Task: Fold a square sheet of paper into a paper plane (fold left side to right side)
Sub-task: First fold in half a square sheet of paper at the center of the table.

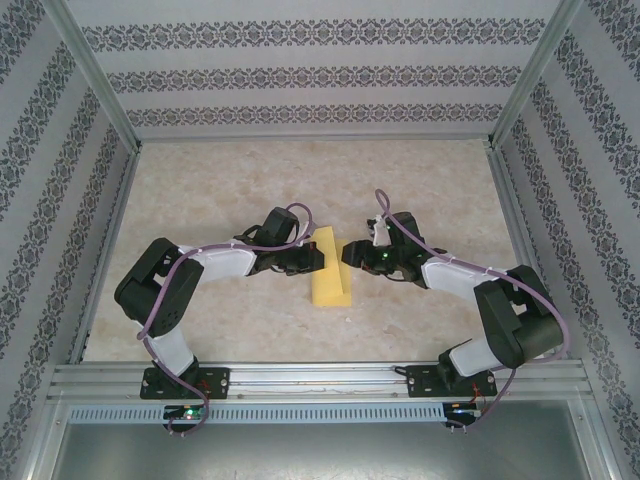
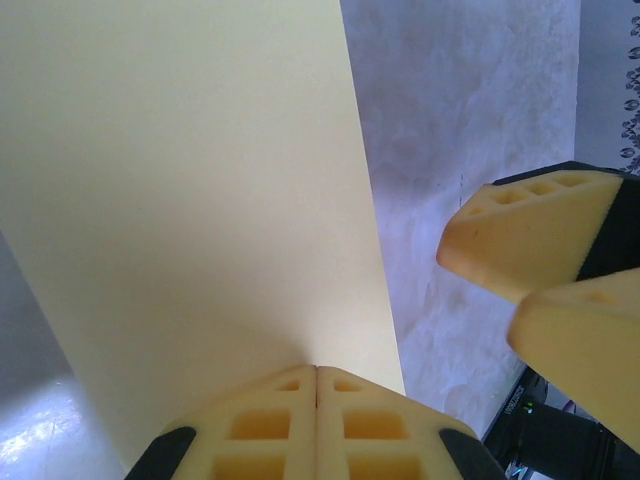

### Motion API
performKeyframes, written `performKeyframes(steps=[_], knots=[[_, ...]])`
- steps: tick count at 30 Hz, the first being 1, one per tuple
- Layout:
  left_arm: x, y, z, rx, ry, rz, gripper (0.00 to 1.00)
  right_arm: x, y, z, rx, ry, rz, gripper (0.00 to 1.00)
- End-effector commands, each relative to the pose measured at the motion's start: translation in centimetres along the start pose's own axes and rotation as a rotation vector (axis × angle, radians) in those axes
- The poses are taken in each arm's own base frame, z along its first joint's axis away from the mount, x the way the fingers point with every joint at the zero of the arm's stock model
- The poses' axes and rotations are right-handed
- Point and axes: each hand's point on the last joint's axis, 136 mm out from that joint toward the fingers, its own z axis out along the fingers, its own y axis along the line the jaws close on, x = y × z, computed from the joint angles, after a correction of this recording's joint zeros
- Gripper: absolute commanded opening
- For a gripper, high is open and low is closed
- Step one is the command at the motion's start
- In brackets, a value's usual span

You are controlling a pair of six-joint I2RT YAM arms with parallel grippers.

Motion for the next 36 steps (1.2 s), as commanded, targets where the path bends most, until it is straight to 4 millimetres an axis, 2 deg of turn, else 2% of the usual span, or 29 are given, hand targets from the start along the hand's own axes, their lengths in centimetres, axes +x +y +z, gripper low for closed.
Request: performKeyframes(steps=[1, 5, 8, 13, 20, 26, 32, 36], knots=[[0.3, -0.8, 0.2, 0.0, 0.013, 0.036, 0.0, 0.2, 1.4, 0.7, -0.088, 0.035, -0.014, 0.5], [0.3, -0.9, 0.2, 0.002, 0.015, 0.039, 0.0, 0.2, 1.6, 1.4, -0.104, 0.056, -0.012, 0.5], [0.4, -0.9, 0.2, 0.005, 0.017, 0.042, 0.0, 0.3, 1.9, 2.7, -0.127, 0.08, -0.006, 0.5], [0.5, -1.0, 0.3, 0.009, 0.02, 0.043, 0.0, 0.7, 2.2, 3.8, -0.138, 0.111, -0.004, 0.45], [0.6, -0.9, 0.4, 0.006, 0.021, 0.043, 0.0, 1.0, 1.5, 4.3, -0.114, 0.112, 0.007, 0.3], [0.3, -1.1, -0.2, -0.001, -0.001, 0.052, 0.0, 1.2, 0.6, 4.2, -0.076, 0.109, 0.012, 0.12], [-0.3, -1.0, -1.7, -0.051, -0.056, 0.075, 0.1, 1.2, 0.0, 4.0, -0.035, 0.104, 0.009, 0.07], [-0.6, 0.0, -2.8, -0.128, -0.095, 0.081, 0.27, 1.3, -0.6, 3.9, -0.005, 0.102, 0.009, 0.07]])
